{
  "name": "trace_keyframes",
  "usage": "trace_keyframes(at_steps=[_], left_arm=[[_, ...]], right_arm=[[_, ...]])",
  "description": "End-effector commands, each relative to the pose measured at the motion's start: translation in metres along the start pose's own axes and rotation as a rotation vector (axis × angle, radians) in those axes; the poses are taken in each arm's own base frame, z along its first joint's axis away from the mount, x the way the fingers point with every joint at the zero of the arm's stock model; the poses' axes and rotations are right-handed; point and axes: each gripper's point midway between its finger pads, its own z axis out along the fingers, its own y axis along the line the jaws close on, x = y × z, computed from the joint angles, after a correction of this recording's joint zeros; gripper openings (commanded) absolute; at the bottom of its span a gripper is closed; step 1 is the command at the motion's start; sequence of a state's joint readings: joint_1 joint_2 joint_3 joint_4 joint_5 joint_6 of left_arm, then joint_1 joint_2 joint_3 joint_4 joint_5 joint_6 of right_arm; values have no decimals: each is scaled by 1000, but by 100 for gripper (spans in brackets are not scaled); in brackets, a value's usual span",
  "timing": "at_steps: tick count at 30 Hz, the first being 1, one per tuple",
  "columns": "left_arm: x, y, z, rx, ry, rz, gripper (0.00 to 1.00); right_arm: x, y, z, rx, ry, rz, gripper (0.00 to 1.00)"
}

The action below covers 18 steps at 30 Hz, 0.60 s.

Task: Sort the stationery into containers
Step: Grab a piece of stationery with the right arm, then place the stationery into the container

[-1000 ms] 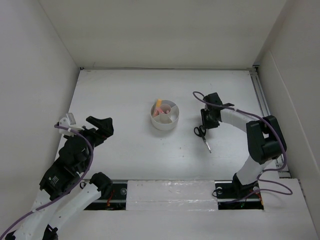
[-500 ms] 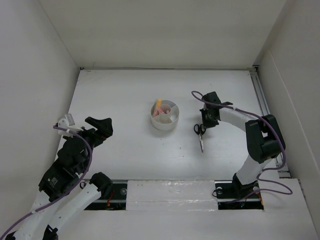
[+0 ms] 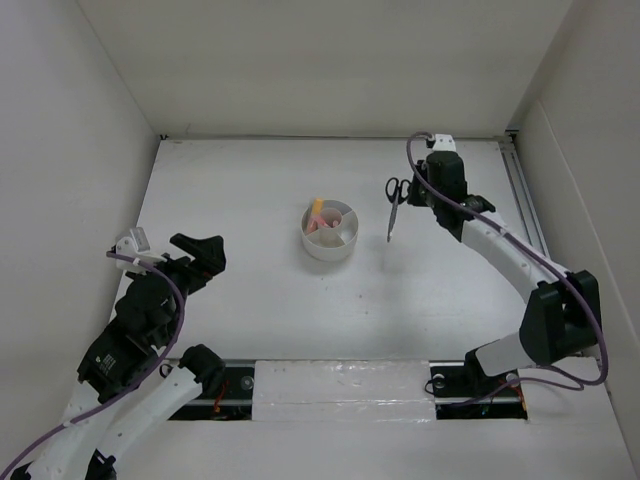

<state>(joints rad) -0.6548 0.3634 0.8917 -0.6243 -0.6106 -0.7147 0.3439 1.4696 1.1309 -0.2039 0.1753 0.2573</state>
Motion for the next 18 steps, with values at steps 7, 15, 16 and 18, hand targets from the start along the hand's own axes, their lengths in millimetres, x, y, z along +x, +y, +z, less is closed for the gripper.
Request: trace_keyframes(at_steps=[7,15,16,18], left_arm=[[-1,-3,7,-17,-13,-2,100],[1,-3,9,-22,-8,13,100],[1,-3,9,-22,-8,13,100],[0,-4,9,-17,-13,7,100]], right_arm=[[-119,42,-57,-101,-473,177,0],[-120,62,-66,-92,-587,239,0],[-114,65,-62,-95,-582,220,0],[-107,64,-55,-88,-565,212,0]])
